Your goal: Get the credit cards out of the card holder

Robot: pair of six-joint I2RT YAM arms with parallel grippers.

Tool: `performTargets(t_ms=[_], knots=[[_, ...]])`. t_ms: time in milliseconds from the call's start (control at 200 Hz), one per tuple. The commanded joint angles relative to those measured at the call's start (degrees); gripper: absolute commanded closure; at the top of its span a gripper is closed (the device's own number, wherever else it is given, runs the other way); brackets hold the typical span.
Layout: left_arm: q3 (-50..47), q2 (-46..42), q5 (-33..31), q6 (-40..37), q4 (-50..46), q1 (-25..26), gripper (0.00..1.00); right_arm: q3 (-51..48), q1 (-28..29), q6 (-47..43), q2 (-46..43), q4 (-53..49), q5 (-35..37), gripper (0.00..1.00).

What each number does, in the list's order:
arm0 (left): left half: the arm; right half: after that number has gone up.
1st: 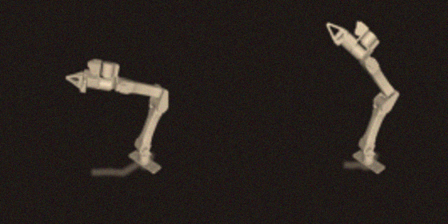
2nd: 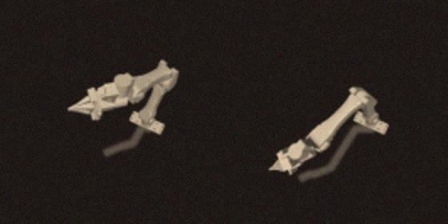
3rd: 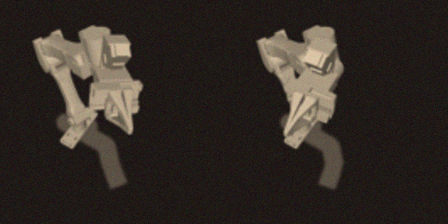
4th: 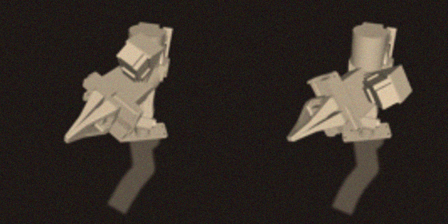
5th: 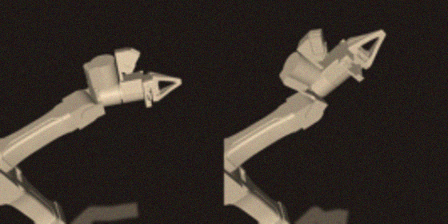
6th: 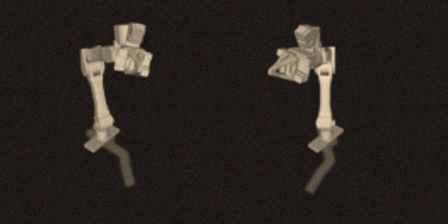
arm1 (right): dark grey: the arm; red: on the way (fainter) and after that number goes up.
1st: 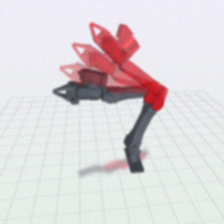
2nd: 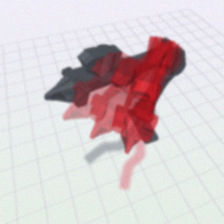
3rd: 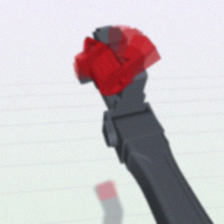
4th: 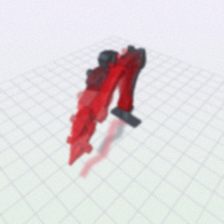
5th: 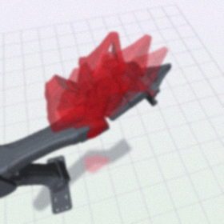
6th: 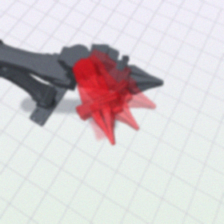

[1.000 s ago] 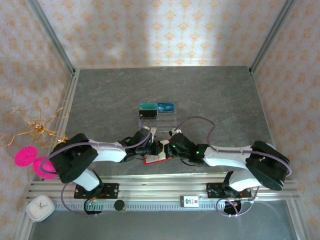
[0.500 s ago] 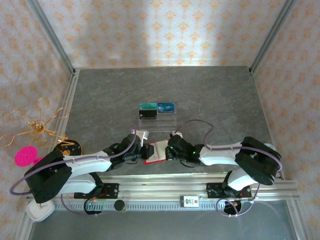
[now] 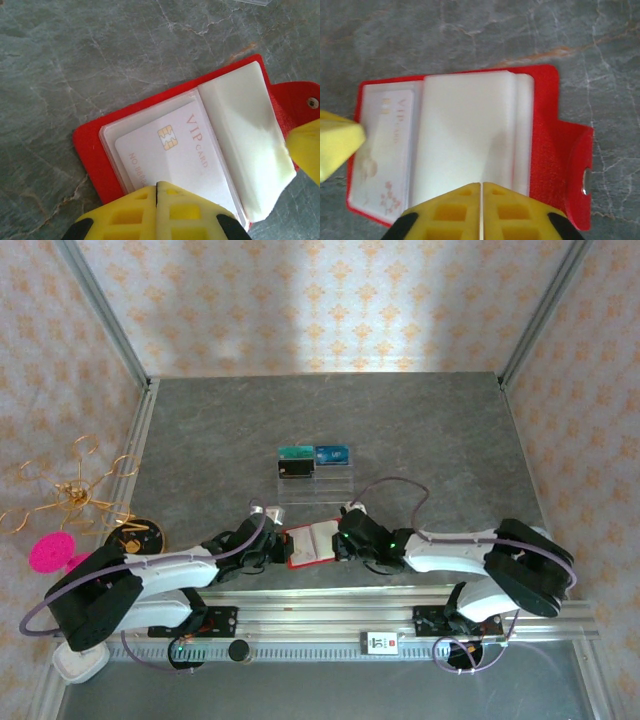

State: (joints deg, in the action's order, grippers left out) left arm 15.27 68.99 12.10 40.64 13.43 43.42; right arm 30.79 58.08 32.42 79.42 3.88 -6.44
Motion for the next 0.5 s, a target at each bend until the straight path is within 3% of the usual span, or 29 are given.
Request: performTargets(t_ms=[0,200,320,496], knots=[[-1.22,1.75,-1.88,-0.34,0.76,-0.84,1.00,4.15,0.34,-6.73,-3.01,-2.98,-1.35,0.84],[-1.10,3.02,-1.35,-0.48,3.84,-0.88,1.00,9.09,-0.04,-7.06,2.46,0.41,-10.25,0.69],[-1.07,3.26,-1.10,-1.14,4.93,-0.95,1.00,11.70,-1.17,-5.33,8.07,2.95,-14.96,0.67],[-0.74,3.70,-0.42,-1.44,5.27,-0.92,1.00,15.61,-2.47,-2.73,14.11,0.28,-12.96,0.65]])
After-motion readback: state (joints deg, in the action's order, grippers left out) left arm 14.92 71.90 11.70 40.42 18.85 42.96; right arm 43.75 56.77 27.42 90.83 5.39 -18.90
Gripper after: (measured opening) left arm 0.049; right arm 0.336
